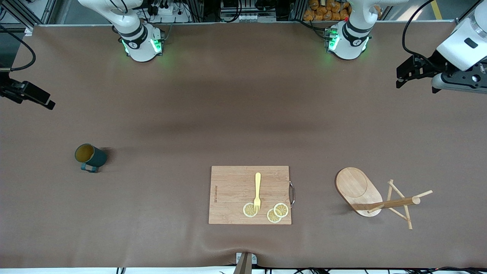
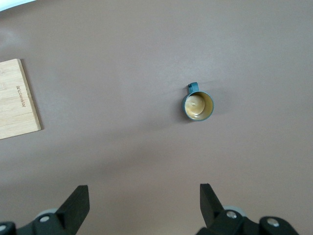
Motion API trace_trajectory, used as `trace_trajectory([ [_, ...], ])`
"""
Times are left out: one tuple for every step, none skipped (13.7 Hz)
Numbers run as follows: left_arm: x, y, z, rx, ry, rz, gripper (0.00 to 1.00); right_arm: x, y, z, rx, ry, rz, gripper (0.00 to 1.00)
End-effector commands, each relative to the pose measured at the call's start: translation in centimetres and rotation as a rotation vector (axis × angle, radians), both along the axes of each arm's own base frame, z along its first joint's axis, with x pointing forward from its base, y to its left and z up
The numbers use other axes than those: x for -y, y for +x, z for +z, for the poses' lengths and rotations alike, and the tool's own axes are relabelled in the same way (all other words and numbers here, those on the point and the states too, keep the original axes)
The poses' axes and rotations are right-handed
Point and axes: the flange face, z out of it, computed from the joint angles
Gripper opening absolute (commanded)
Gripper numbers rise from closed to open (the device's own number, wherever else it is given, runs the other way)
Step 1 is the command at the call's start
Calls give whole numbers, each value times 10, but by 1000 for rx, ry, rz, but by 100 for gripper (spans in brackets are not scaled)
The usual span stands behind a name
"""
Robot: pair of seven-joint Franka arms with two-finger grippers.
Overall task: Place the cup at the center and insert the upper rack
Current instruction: 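Move the right gripper toward the teal mug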
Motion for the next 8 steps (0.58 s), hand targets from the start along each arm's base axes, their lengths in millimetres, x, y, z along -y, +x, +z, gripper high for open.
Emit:
trace_trajectory([
  [-2, 0, 4, -7, -7, 6, 100, -1, 3, 4, -7, -5, -12, 100],
  [-2, 0, 4, -5, -7, 5, 100, -1, 3, 4, -7, -5, -12, 100],
  [-2, 0, 4, -7, -7, 2, 100, -1, 3, 4, -7, -5, -12, 100],
  [-2, 0, 4, -7, -7, 2, 100, 0, 3, 3, -10, -5, -14, 100],
  [-2, 0, 4, -7, -7, 3, 100, 1, 3, 4, -8, -5, -12, 100],
  [-2, 0, 4, -5, -7, 3, 100, 2, 3, 3, -10, -5, -12, 100],
  [-2, 0, 4, -7, -7, 2, 100, 2, 3, 3, -10, -5, -7, 100],
  [-2, 0, 4, -7, -7, 3, 100, 2, 3, 3, -11, -5, -6, 100],
])
